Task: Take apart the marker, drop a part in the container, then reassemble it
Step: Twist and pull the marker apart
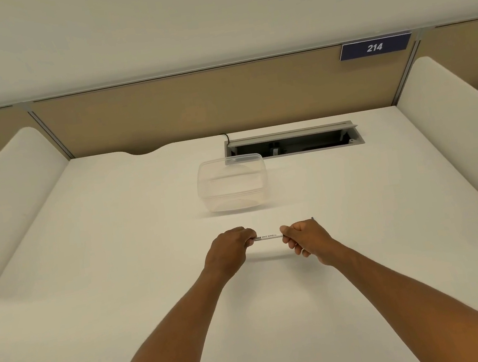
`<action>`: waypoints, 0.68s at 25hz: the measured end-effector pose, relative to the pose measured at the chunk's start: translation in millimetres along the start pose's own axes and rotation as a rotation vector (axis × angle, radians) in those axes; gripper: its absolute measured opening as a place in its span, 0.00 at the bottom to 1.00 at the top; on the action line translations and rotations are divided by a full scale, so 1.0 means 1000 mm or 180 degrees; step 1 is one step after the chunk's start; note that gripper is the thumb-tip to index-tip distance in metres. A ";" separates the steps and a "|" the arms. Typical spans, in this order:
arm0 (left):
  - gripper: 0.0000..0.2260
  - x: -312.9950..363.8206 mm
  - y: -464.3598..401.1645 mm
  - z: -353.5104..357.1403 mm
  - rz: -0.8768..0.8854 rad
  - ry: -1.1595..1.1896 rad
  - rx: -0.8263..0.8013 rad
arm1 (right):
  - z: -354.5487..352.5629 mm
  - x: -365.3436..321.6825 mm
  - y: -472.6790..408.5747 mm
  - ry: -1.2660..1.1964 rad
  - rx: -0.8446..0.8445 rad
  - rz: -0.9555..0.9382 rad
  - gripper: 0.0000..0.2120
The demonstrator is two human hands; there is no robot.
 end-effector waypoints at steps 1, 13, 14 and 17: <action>0.08 0.000 0.001 0.001 0.0000 0.0018 0.0001 | 0.001 -0.001 0.000 0.0021 -0.0028 -0.0039 0.15; 0.10 -0.023 -0.008 0.024 -0.0038 0.1015 -0.0550 | 0.010 -0.016 -0.005 0.0361 0.0095 -0.0530 0.07; 0.10 -0.024 -0.009 0.024 -0.0079 0.1102 -0.0612 | 0.009 -0.018 -0.005 0.0425 0.0095 -0.0574 0.07; 0.11 -0.022 -0.015 0.022 -0.0062 0.1171 -0.0685 | 0.004 -0.025 -0.008 0.0712 0.0247 -0.0748 0.07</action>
Point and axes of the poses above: each hand's wrist, its own y-axis away from the middle knuckle, its own z-axis out of the palm, x = y × z, the point moved 8 cm from there along -y, towards the middle knuckle, and after that the axes turned 8 degrees about -y, right-handed, at the moved point
